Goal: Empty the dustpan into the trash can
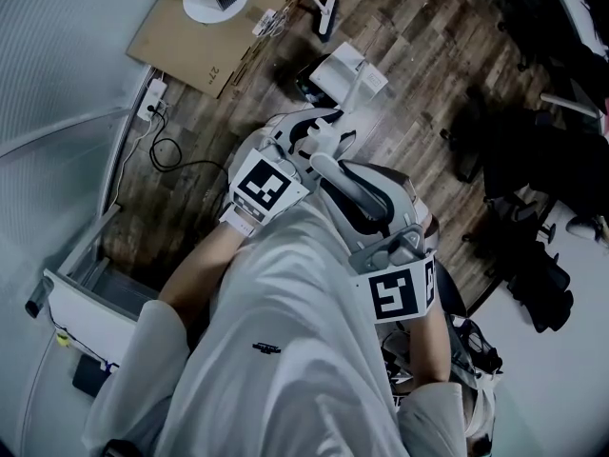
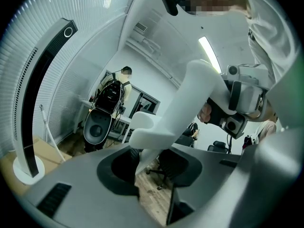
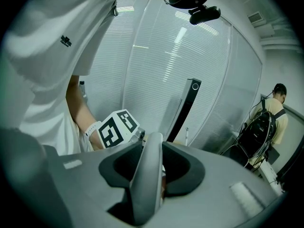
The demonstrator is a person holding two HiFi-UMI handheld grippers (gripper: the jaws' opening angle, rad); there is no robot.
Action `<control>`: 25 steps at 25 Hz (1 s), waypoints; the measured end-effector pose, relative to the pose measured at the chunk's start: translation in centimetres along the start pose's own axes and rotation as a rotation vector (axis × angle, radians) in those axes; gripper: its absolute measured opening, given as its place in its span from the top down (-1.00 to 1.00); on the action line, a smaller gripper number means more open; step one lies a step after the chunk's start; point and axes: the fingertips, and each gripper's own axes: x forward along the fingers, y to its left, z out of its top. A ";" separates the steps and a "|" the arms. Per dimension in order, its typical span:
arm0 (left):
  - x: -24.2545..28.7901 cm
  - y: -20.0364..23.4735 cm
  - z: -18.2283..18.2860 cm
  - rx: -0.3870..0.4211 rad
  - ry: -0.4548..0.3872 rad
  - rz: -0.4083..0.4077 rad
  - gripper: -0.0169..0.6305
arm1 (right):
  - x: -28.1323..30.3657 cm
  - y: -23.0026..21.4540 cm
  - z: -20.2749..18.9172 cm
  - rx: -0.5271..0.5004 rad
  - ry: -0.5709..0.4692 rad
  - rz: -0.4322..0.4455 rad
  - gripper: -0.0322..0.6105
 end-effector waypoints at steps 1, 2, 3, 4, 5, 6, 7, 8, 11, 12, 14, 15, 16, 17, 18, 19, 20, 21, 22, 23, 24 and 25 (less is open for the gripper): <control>0.1 -0.1 0.1 0.001 0.000 -0.002 0.55 | -0.1 -0.1 0.1 0.000 -0.002 -0.003 0.47; 0.1 -0.1 0.2 0.002 0.000 -0.005 0.54 | -0.1 -0.2 0.1 0.001 -0.003 -0.005 0.47; 0.2 -0.2 0.3 0.003 0.000 -0.007 0.54 | -0.2 -0.3 0.3 0.003 -0.006 -0.006 0.47; 0.2 -0.2 0.5 0.004 0.000 -0.009 0.55 | -0.3 -0.3 0.5 0.007 -0.012 -0.006 0.47; 0.2 -0.2 0.6 0.005 0.000 -0.012 0.55 | -0.2 -0.4 0.6 0.011 -0.019 -0.006 0.47; 0.2 -0.1 0.5 0.005 0.004 -0.014 0.55 | 0.0 -0.4 0.7 0.014 -0.025 -0.006 0.47; 0.2 0.0 0.4 0.003 0.009 -0.015 0.55 | 0.1 -0.4 0.6 0.013 -0.023 -0.007 0.47; 0.2 -0.2 0.4 0.001 0.014 -0.018 0.55 | 0.0 -0.3 0.6 0.009 -0.015 -0.007 0.47; 0.2 -0.6 1.0 0.017 0.009 -0.034 0.55 | -0.6 -0.6 1.0 0.013 -0.016 -0.004 0.47; 0.4 -0.6 0.9 0.026 0.013 -0.035 0.54 | -0.6 -0.7 0.8 0.018 -0.014 -0.009 0.47; 0.4 -0.8 0.8 0.030 0.016 -0.036 0.55 | -0.8 -0.5 0.7 0.012 -0.002 -0.011 0.47; 0.3 -0.9 1.0 0.027 0.010 -0.036 0.55 | -0.8 -0.5 1.1 0.017 -0.012 -0.010 0.47; 0.2 -0.8 1.2 0.022 0.007 -0.033 0.55 | -0.7 -0.6 1.3 0.026 -0.023 -0.010 0.47; 0.2 -0.7 1.1 0.013 0.010 -0.029 0.55 | -0.5 -0.7 1.2 0.033 -0.023 -0.011 0.47; 0.3 -0.6 0.9 0.004 0.018 -0.026 0.55 | -0.4 -0.7 0.9 0.033 -0.014 -0.010 0.47; 0.5 -0.6 0.6 0.001 0.024 -0.025 0.55 | -0.4 -0.7 0.7 0.031 -0.005 -0.010 0.47; 0.6 -0.7 0.6 0.001 0.025 -0.029 0.55 | -0.5 -0.8 0.6 0.035 -0.002 -0.011 0.47; 0.8 -0.7 0.7 0.004 0.025 -0.034 0.55 | -0.7 -1.1 0.6 0.043 -0.006 -0.016 0.47; 1.0 -0.7 0.9 0.007 0.025 -0.039 0.55 | -0.8 -1.3 0.5 0.051 -0.009 -0.021 0.47; 1.1 -0.8 0.9 0.010 0.028 -0.043 0.55 | -0.9 -1.4 0.5 0.056 -0.010 -0.025 0.47; 1.1 -1.0 0.8 0.011 0.033 -0.046 0.55 | -1.0 -1.4 0.4 0.060 -0.009 -0.029 0.47; 1.0 -1.1 0.6 0.011 0.039 -0.048 0.55 | -1.1 -1.2 0.3 0.063 -0.006 -0.030 0.47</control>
